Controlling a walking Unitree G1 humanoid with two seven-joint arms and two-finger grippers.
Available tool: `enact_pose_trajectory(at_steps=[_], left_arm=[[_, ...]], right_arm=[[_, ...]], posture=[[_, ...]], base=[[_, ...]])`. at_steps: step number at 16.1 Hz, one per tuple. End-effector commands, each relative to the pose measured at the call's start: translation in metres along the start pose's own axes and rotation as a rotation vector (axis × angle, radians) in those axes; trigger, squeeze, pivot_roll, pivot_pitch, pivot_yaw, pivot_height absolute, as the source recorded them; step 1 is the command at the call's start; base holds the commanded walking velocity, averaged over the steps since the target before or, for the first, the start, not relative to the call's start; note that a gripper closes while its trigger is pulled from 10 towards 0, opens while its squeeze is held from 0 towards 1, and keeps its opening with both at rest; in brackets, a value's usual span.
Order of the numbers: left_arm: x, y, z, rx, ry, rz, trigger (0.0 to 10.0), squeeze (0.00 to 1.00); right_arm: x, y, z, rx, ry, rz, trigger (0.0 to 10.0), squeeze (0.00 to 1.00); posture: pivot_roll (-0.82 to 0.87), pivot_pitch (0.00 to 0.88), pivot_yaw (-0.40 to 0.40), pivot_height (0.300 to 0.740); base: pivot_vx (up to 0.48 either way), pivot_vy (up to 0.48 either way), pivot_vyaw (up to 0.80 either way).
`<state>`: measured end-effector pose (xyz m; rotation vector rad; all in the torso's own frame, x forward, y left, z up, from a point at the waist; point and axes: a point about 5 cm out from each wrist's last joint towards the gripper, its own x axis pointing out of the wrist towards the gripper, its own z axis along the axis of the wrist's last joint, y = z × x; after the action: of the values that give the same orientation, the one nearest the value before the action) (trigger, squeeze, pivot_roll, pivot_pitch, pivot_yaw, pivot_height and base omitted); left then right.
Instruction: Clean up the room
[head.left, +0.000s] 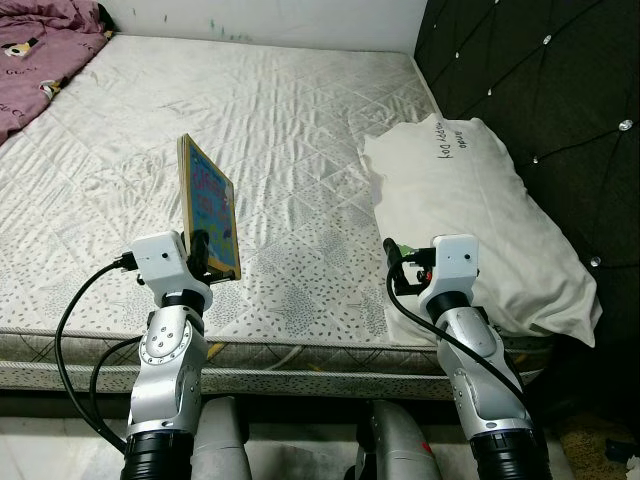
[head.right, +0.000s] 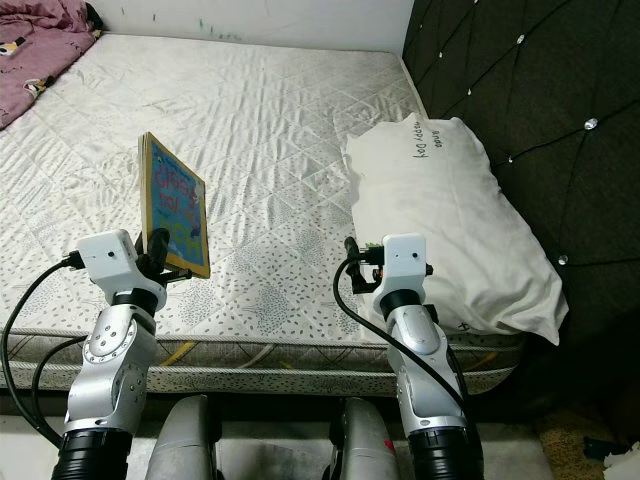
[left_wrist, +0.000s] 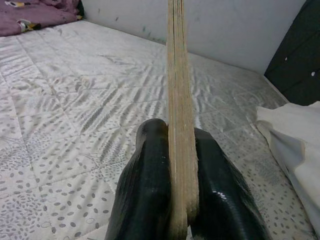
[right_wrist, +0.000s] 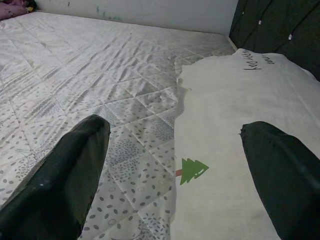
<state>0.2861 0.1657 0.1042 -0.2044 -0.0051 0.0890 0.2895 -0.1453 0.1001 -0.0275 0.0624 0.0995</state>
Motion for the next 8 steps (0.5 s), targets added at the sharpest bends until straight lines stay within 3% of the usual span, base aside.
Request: enact_pose_trajectory(at_steps=[1,3,4,5,8], left_arm=[[0.003,-0.005,0.009,0.007,-0.038,-0.023,10.0,0.00],[0.004,-0.006,0.008,0.005,-0.041,-0.026,10.0,0.00],[0.021,-0.019,-0.014,-0.082,0.088,-0.026,10.0,0.00],[0.033,-0.037,-0.038,-0.166,0.245,-0.027,10.0,0.00],[0.032,-0.030,-0.043,-0.158,0.276,0.000,10.0,0.00]], right_arm=[[0.000,-0.002,0.004,-0.002,-0.016,-0.008,10.0,0.00],[0.000,-0.002,0.004,-0.003,-0.016,-0.008,10.0,0.00],[-0.007,-0.012,0.006,-0.031,-0.018,-0.027,10.0,0.00],[-0.015,-0.024,0.012,-0.066,-0.027,-0.056,10.0,0.00],[-0.011,-0.032,0.016,-0.073,-0.039,-0.085,10.0,0.00]], posture=[[0.02,0.007,-0.048,0.616],[0.02,0.005,-0.049,0.616],[-0.11,0.011,-0.042,0.616],[-0.10,0.012,-0.044,0.616],[-0.09,0.011,-0.044,0.616]], base=[[0.000,0.000,0.00],[0.000,0.000,0.00],[0.000,0.000,0.00],[0.000,0.000,0.00],[0.000,0.000,0.00]])
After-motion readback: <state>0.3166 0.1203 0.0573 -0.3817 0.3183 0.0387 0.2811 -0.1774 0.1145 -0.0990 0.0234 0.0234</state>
